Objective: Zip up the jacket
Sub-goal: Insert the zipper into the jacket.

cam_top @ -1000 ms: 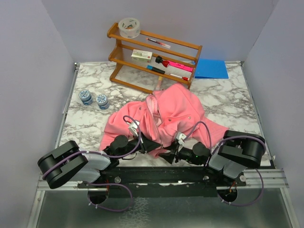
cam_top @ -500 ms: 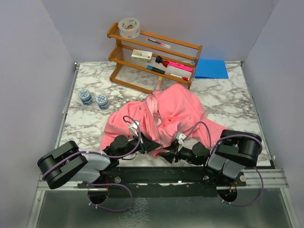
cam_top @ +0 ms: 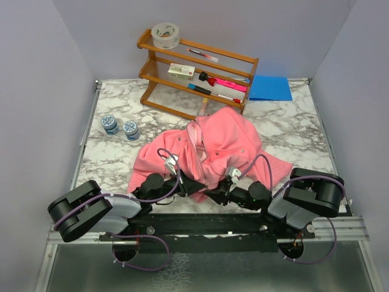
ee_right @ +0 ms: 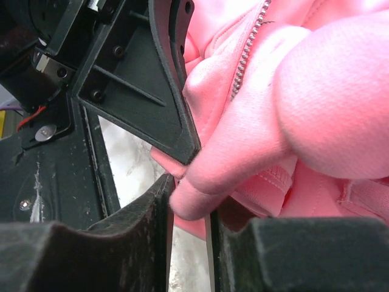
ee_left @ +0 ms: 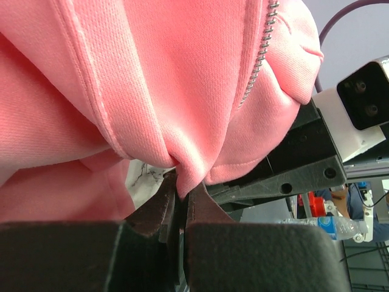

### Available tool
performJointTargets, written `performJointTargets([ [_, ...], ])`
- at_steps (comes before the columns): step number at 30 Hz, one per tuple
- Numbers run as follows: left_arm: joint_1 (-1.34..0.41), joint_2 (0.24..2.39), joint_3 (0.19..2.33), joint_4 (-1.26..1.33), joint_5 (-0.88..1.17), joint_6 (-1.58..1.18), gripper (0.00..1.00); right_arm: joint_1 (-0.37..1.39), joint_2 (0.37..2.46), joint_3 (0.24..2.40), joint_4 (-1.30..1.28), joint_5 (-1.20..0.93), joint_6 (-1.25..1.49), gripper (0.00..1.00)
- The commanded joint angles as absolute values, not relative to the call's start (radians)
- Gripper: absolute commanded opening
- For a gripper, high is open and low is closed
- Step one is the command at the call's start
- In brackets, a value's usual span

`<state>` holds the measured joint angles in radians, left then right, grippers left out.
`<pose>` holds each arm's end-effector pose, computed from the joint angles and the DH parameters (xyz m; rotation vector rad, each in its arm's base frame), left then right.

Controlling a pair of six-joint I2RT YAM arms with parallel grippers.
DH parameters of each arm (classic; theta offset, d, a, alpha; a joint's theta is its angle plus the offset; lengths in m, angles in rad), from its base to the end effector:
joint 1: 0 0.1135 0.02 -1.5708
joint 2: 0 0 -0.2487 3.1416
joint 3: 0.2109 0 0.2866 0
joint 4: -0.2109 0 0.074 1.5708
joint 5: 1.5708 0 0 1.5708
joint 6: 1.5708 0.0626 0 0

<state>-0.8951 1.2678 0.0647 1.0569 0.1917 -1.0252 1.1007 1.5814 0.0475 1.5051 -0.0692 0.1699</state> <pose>0.1386 -0.1920 0.0912 0.0355 1.9928 -1.5148 0.1000 0.2064 0.0804 -0.8138 1.4932 1.0273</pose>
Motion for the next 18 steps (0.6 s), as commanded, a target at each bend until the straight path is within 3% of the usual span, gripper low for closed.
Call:
performJointTargets([
  [1, -0.896, 1.269, 0.052, 1.063, 0.196, -1.025, 0.00, 1.109, 1.595, 0.053, 1.595, -0.069, 0.184, 0.28],
  [5, -0.896, 1.269, 0.052, 1.062, 0.194, -1.025, 0.00, 1.109, 1.615, 0.046, 1.619, -0.066, 0.204, 0.20],
  [8, -0.896, 1.269, 0.051, 1.063, 0.193, -1.025, 0.00, 1.109, 1.621, 0.039, 1.624, -0.067, 0.219, 0.19],
  [11, -0.896, 1.267, 0.051, 1.063, 0.192, -1.025, 0.00, 1.109, 1.621, 0.030, 1.619, -0.074, 0.230, 0.37],
  [18, -0.897, 1.273, 0.054, 1.062, 0.193, -1.023, 0.00, 1.109, 1.639, 0.039, 1.626, -0.076, 0.229, 0.39],
])
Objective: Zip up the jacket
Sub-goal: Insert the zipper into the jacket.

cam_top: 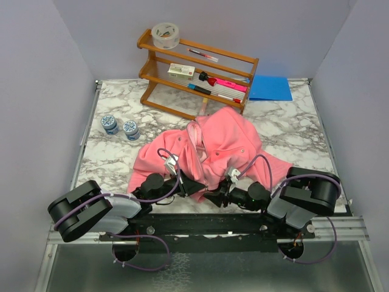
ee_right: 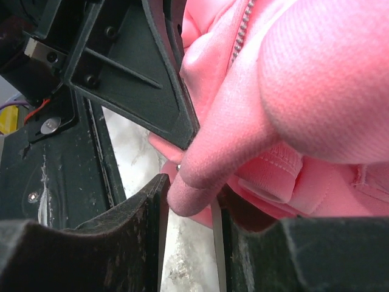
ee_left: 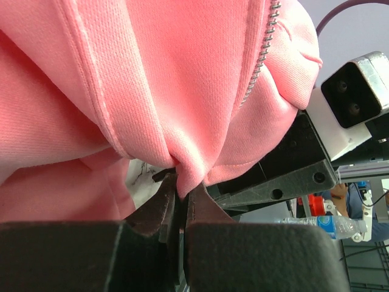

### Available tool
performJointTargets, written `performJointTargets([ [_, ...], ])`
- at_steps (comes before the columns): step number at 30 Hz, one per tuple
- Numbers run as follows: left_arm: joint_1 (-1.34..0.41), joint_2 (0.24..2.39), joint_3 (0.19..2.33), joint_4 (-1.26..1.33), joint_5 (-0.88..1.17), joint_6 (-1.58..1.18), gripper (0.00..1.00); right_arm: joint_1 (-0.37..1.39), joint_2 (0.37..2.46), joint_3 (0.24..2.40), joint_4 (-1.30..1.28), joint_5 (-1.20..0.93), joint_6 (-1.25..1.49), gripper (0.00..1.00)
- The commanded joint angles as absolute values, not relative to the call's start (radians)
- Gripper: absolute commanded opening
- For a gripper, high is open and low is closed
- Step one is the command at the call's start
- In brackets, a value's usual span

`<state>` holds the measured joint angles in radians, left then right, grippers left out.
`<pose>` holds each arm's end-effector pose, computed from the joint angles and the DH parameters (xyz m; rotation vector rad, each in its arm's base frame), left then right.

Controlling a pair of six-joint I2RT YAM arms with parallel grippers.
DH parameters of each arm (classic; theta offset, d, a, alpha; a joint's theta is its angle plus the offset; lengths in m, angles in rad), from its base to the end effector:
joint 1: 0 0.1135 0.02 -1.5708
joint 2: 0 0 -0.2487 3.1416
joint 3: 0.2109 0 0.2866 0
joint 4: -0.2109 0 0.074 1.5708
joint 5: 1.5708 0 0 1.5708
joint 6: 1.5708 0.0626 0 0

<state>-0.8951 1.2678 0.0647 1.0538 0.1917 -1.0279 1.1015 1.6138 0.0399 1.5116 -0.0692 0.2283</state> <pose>0.1386 -0.1920 0.0908 0.0323 1.9970 -1.5146 0.0984 0.2035 0.0730 -0.7888 1.5564 1.0585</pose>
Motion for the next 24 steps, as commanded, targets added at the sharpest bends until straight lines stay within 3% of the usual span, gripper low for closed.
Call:
performJointTargets([
  [1, -0.897, 1.276, 0.055, 1.063, 0.194, -1.023, 0.00, 1.109, 1.644, 0.043, 1.626, -0.077, 0.229, 0.38],
  [13, -0.896, 1.284, 0.057, 1.063, 0.193, -1.023, 0.00, 1.109, 1.698, 0.046, 1.710, -0.078, 0.250, 0.28],
  [17, -0.897, 1.286, 0.060, 1.062, 0.195, -1.022, 0.00, 1.109, 1.693, 0.046, 1.713, -0.067, 0.244, 0.39],
  [24, -0.896, 1.288, 0.061, 1.063, 0.196, -1.022, 0.00, 1.109, 1.682, 0.046, 1.716, -0.045, 0.226, 0.41],
])
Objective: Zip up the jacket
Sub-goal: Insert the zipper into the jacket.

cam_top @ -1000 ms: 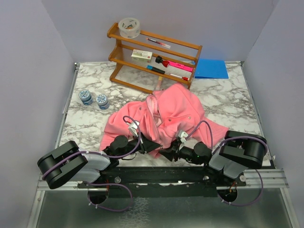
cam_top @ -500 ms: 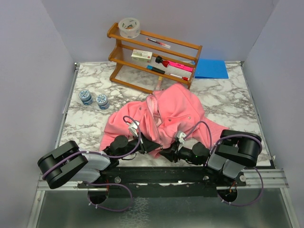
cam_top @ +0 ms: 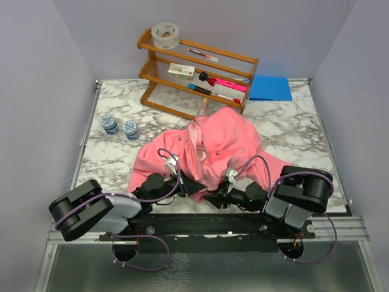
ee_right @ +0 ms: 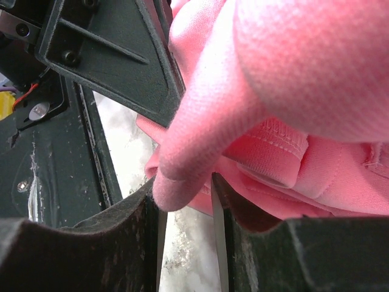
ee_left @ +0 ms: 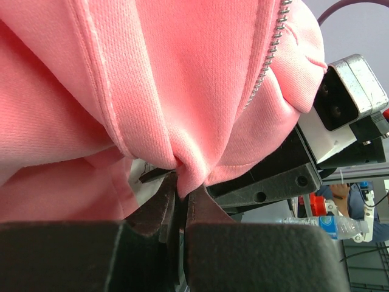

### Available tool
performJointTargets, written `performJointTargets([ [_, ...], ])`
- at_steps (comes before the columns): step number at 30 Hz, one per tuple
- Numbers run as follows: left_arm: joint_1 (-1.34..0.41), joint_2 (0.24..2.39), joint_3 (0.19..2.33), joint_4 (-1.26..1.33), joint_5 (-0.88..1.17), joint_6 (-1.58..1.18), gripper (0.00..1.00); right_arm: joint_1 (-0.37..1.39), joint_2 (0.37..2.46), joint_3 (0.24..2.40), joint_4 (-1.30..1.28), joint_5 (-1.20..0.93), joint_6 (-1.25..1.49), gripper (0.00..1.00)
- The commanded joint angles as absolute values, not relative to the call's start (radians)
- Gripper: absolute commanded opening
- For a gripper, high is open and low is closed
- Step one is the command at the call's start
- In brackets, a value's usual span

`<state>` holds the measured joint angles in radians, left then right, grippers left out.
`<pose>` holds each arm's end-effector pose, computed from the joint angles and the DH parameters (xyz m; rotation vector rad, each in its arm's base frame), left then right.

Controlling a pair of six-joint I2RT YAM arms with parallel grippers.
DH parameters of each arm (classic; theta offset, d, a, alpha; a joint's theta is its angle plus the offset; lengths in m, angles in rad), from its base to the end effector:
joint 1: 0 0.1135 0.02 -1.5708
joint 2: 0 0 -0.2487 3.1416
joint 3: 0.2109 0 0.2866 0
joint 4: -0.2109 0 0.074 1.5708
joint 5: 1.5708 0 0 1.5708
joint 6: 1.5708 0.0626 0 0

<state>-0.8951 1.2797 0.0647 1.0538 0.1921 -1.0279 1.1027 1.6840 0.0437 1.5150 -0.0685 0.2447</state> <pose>0.1384 -0.1918 0.0882 0.0309 2.0100 -1.5079 0.0972 0.2017 0.0598 -0.8036 1.6252 1.0457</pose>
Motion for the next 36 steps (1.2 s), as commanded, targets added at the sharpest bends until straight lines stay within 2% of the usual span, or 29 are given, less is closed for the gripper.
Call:
performJointTargets([
  [1, -0.896, 1.289, 0.061, 1.062, 0.198, -1.022, 0.00, 1.109, 1.680, 0.046, 1.717, -0.043, 0.225, 0.41],
  [16, -0.896, 1.295, 0.066, 1.063, 0.201, -1.022, 0.00, 1.109, 1.636, 0.070, 1.665, -0.060, 0.212, 0.40],
  [30, -0.897, 1.294, 0.065, 1.063, 0.201, -1.022, 0.00, 1.109, 1.699, 0.058, 1.714, -0.069, 0.251, 0.14],
  [36, -0.896, 1.293, 0.063, 1.063, 0.198, -1.023, 0.00, 1.109, 1.683, 0.057, 1.713, -0.057, 0.259, 0.06],
])
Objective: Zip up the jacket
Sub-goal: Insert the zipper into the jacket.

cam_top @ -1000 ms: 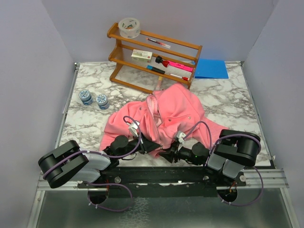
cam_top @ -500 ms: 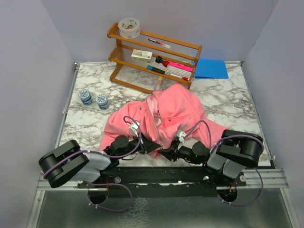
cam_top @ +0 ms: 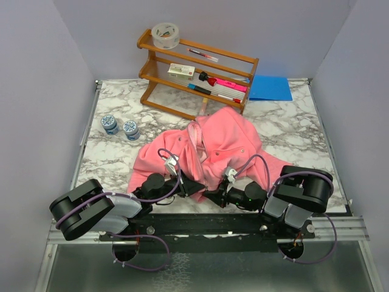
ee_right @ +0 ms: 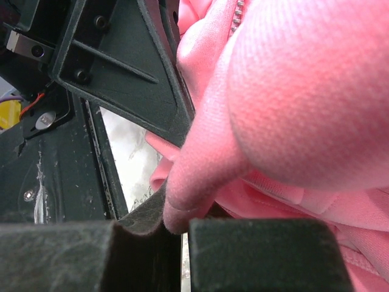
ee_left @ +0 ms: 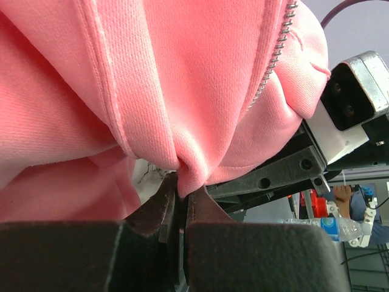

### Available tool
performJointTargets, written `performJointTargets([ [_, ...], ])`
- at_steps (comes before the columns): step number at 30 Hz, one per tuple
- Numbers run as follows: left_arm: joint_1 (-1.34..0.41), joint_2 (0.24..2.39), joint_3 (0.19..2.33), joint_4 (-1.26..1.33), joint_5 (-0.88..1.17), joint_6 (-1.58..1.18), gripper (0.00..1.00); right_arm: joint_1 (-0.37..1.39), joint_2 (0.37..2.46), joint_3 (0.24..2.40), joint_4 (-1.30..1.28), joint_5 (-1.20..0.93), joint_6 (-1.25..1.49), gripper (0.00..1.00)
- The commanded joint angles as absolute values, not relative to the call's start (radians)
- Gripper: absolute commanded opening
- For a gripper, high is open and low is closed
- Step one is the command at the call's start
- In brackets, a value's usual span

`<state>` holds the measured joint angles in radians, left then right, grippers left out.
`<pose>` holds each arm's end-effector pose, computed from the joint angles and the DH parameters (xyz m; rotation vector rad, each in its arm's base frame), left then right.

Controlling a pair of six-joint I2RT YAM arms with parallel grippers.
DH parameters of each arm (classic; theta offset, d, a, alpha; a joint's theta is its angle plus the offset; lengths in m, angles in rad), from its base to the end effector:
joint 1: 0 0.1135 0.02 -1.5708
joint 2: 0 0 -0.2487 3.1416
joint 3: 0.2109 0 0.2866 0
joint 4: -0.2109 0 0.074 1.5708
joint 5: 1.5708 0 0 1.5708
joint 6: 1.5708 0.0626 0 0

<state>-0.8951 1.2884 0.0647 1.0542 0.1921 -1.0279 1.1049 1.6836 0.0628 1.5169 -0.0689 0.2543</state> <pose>0.1382 -0.1916 0.0864 0.0297 2.0190 -1.5030 0.0993 0.2071 0.0636 -0.7901 1.6095 1.0630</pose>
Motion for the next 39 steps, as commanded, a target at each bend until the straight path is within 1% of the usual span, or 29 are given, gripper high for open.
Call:
performJointTargets([
  [1, -0.896, 1.295, 0.063, 1.063, 0.198, -1.023, 0.00, 1.109, 1.676, 0.057, 1.711, -0.053, 0.262, 0.05],
  [4, -0.896, 1.297, 0.063, 1.063, 0.198, -1.022, 0.00, 1.109, 1.648, 0.056, 1.685, -0.044, 0.275, 0.01],
  [10, -0.896, 1.299, 0.064, 1.064, 0.195, -1.021, 0.00, 1.109, 1.536, 0.051, 1.562, -0.030, 0.322, 0.01],
  [16, -0.896, 1.299, 0.064, 1.064, 0.190, -1.013, 0.00, 1.109, 1.322, 0.083, 1.231, -0.046, 0.364, 0.01],
  [19, -0.897, 1.297, 0.064, 1.064, 0.188, -1.006, 0.00, 1.109, 1.216, 0.113, 1.041, -0.014, 0.423, 0.01],
  [22, -0.896, 1.291, 0.062, 1.064, 0.185, -0.994, 0.00, 1.109, 1.141, 0.153, 0.860, -0.004, 0.472, 0.01],
  [25, -0.896, 1.281, 0.059, 1.064, 0.181, -0.973, 0.00, 1.109, 1.091, 0.180, 0.741, 0.037, 0.543, 0.01],
  [31, -0.898, 1.241, 0.042, 1.066, 0.157, -0.954, 0.00, 1.109, 1.055, 0.266, 0.508, 0.071, 0.619, 0.01],
  [35, -0.898, 1.220, 0.037, 1.066, 0.150, -0.953, 0.00, 1.109, 1.089, 0.277, 0.479, 0.065, 0.605, 0.01],
  [39, -0.899, 1.210, 0.031, 1.067, 0.141, -0.951, 0.00, 1.109, 1.128, 0.219, 0.545, 0.039, 0.558, 0.01],
])
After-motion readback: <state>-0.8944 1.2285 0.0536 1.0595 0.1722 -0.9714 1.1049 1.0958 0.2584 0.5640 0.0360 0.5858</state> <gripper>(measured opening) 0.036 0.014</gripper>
